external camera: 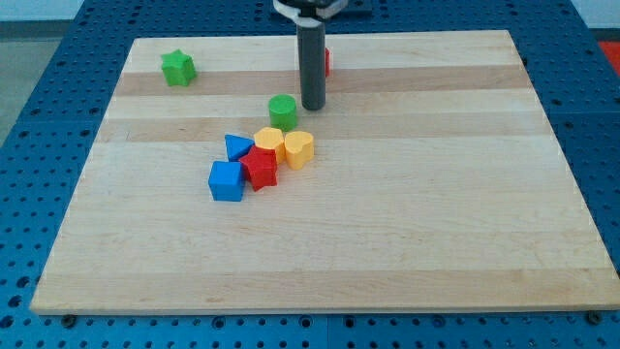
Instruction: Push the green circle to the top left side of the blue triangle
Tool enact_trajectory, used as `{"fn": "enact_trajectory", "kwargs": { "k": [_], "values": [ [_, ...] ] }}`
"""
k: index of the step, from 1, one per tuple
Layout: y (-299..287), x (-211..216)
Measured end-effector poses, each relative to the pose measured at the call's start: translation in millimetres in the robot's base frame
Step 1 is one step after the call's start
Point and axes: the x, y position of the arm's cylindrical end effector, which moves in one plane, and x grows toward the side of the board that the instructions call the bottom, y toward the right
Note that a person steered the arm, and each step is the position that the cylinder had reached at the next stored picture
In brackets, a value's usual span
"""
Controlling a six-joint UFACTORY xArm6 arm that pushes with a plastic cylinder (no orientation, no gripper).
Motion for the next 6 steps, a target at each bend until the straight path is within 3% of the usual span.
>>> {"fn": "enact_trajectory", "kwargs": {
  "k": [1, 2, 6],
  "values": [
    [9, 6],
    [61, 6],
    [-25, -11]
  ]
}}
